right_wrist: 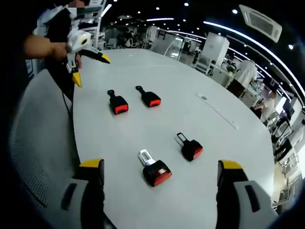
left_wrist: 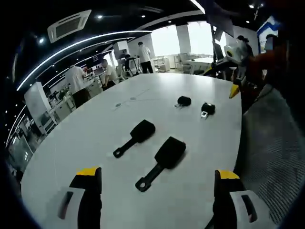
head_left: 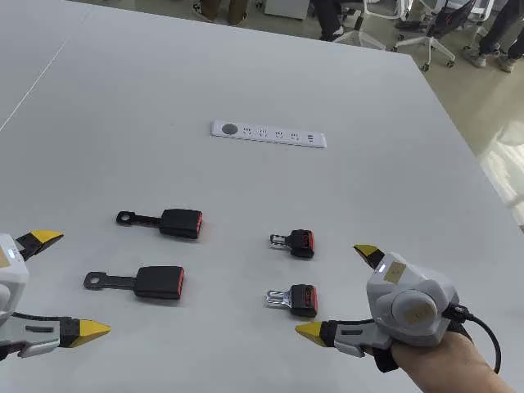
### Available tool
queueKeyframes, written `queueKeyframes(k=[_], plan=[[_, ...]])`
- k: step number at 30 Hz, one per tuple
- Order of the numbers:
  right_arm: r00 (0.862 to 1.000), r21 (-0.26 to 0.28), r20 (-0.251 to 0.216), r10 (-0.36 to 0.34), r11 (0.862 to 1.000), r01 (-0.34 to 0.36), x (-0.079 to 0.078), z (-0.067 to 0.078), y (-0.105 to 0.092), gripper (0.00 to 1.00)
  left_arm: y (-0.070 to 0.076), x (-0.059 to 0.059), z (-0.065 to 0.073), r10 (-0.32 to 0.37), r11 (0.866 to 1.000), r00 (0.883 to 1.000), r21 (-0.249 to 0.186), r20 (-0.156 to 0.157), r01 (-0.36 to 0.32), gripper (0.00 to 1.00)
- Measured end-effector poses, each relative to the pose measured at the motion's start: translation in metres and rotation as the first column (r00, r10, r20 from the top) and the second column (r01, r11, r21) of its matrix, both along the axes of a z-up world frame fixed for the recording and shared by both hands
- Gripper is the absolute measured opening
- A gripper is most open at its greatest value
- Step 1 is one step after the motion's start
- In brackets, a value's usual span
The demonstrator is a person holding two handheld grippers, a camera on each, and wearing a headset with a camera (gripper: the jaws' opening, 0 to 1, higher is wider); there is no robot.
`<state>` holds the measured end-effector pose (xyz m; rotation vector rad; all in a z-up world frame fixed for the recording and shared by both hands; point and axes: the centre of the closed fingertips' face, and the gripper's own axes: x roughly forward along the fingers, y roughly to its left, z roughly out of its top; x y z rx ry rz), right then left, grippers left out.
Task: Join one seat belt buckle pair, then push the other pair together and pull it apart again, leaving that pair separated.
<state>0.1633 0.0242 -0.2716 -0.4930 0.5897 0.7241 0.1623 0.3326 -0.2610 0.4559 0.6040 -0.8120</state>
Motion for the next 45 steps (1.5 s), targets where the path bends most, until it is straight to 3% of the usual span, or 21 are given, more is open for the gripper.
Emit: queueKeyframes(k=[5,9,13,18,27,35,45], plan=[[0.999,0.089,0.004,-0.033,0.995,0.033,0.002,0.014,0.005,0.96,-0.001,0.001,0.000,0.008,1.000,1.000,-0.006,0.004,-0.008,1.00],[1.000,0.043,0.027,-0.013,0.999,0.012,0.003,0.017,0.002,0.98,-0.006,0.001,0.001,-0.005,1.000,1.000,-0.013,0.006,0.006,1.00],[1.000,0.050,0.018,-0.016,0.999,0.015,0.002,0.019,0.003,0.99,-0.010,0.001,-0.001,-0.022,1.000,1.000,-0.004,0.007,0.022,1.00],[1.000,0.002,0.021,0.005,1.000,-0.005,0.000,0.015,0.002,0.98,-0.013,-0.001,-0.003,-0.039,0.999,0.999,0.003,0.000,0.039,0.98],[1.000,0.003,0.008,-0.001,1.000,0.001,-0.002,0.013,-0.001,0.95,-0.016,0.001,0.001,-0.036,0.999,0.999,-0.007,-0.004,0.036,0.93],[1.000,-0.005,0.012,0.020,1.000,-0.020,-0.004,0.012,0.002,0.94,-0.014,0.001,0.000,-0.038,0.999,0.999,0.006,0.002,0.038,0.96],[1.000,-0.011,-0.005,0.024,1.000,-0.024,-0.008,0.011,0.000,0.89,-0.012,-0.005,-0.003,-0.057,0.998,0.998,0.015,-0.015,0.057,0.93]])
